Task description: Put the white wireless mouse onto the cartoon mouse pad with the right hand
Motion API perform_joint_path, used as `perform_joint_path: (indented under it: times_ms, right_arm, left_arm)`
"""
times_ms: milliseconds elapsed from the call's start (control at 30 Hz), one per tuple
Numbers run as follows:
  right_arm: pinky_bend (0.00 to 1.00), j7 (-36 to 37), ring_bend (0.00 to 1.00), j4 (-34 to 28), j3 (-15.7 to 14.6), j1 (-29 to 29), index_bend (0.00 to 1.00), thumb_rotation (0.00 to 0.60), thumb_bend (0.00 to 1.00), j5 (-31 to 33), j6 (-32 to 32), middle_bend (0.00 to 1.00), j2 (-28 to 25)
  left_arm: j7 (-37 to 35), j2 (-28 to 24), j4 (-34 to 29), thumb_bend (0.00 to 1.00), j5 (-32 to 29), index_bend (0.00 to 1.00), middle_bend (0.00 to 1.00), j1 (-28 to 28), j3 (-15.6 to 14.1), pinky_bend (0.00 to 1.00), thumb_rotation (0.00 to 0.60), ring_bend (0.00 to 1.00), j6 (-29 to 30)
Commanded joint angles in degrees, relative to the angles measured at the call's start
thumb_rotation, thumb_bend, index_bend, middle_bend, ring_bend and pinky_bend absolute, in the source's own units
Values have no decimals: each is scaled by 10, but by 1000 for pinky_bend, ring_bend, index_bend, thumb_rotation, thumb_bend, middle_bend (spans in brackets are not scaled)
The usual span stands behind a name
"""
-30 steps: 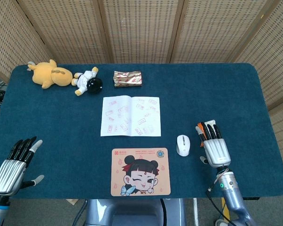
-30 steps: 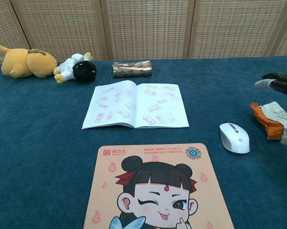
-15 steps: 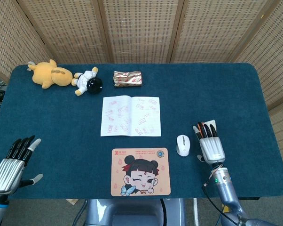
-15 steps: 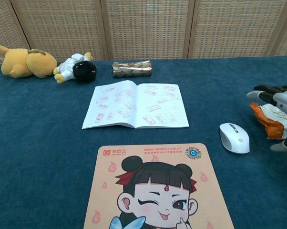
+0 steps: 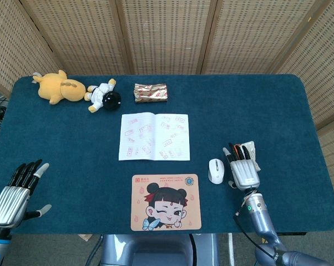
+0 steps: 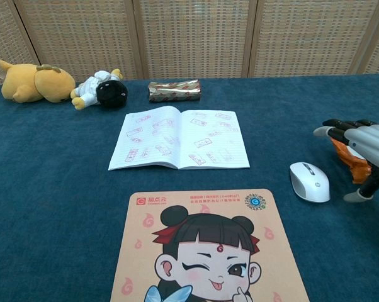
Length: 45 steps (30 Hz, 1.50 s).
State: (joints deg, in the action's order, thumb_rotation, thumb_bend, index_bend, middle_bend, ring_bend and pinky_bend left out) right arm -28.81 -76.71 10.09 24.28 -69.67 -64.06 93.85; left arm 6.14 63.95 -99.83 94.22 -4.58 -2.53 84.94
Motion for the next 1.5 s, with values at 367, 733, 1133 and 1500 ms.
perform_joint_path:
  times_ms: [367, 733, 1133, 1500]
  right_arm:
    - [0, -5, 0, 23, 2, 23, 0, 600, 0, 11, 15, 0, 28]
    - [0, -35, 0, 12, 7, 48, 0, 600, 0, 16, 14, 0, 45]
    - [0, -65, 0, 6, 17, 74, 0, 600, 0, 37, 18, 0, 58]
    - [0, -70, 0, 18, 23, 92, 0, 600, 0, 56, 27, 0, 69]
  left_arm:
    - [1, 2, 1, 58, -3, 0, 0, -3, -2, 0, 600, 0, -9]
    - [-4, 2, 3, 58, -9, 0, 0, -6, -1, 0, 600, 0, -15]
    - [-6, 1, 1, 59, 0, 0, 0, -7, -6, 0, 600, 0, -15]
    - [-8, 2, 2, 58, 2, 0, 0, -8, -8, 0, 600, 0, -16]
